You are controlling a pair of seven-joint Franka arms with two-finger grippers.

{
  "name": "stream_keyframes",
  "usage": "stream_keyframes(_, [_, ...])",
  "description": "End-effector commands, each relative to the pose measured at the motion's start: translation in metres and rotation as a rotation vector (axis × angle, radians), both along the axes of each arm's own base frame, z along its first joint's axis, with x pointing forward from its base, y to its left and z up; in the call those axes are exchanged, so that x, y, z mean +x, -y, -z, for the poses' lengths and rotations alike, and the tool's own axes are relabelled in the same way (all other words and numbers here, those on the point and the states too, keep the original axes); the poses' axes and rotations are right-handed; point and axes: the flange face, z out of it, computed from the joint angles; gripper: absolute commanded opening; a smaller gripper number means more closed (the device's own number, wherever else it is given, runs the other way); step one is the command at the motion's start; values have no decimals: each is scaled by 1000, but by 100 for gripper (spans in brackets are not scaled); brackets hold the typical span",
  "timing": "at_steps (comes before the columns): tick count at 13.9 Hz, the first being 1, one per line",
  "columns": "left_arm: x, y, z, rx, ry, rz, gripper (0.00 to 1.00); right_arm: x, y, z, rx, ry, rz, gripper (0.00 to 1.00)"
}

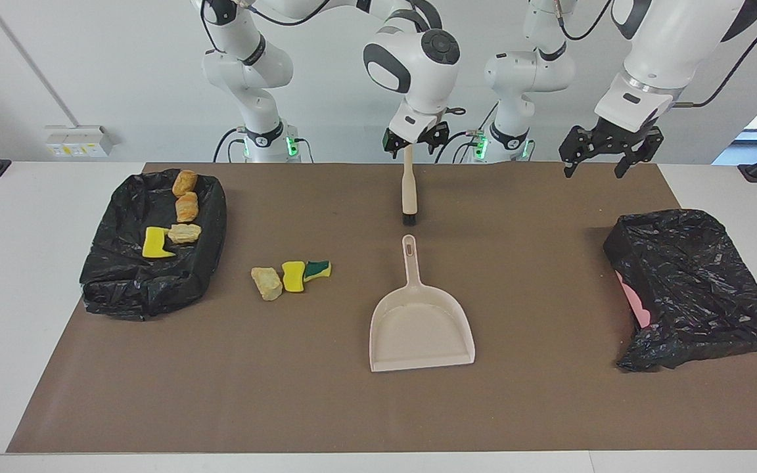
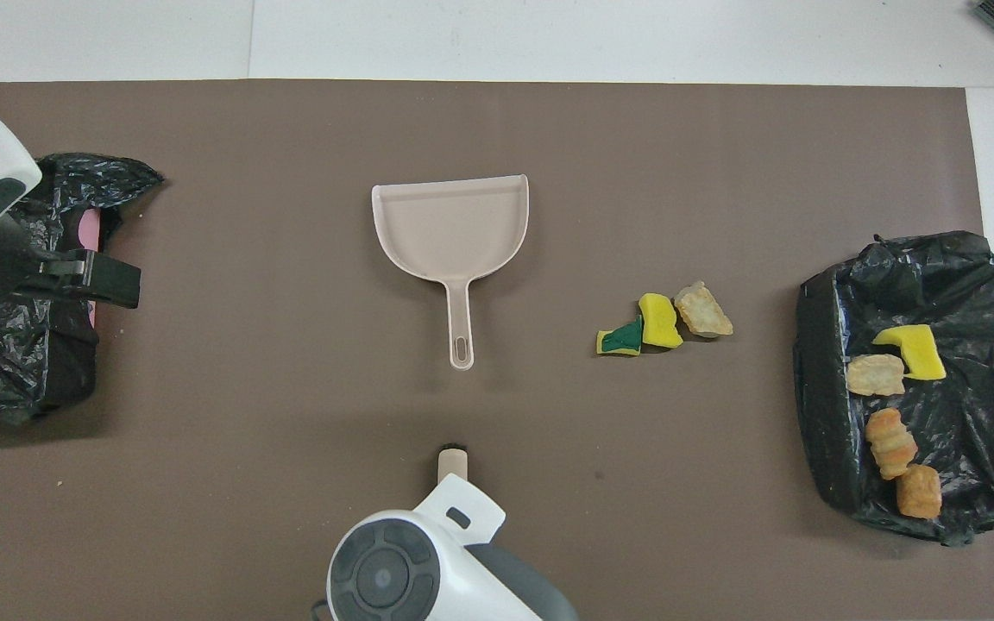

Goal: Sweep and dump trash in bin
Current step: 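Grasp the brush with the right gripper while the left gripper grasps the dustpan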

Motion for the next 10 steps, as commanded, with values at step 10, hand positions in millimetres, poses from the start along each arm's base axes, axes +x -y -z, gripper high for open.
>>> stream_keyframes(10, [-3,19,4,0,8,25,100,-66,16,71,0,74,28,79])
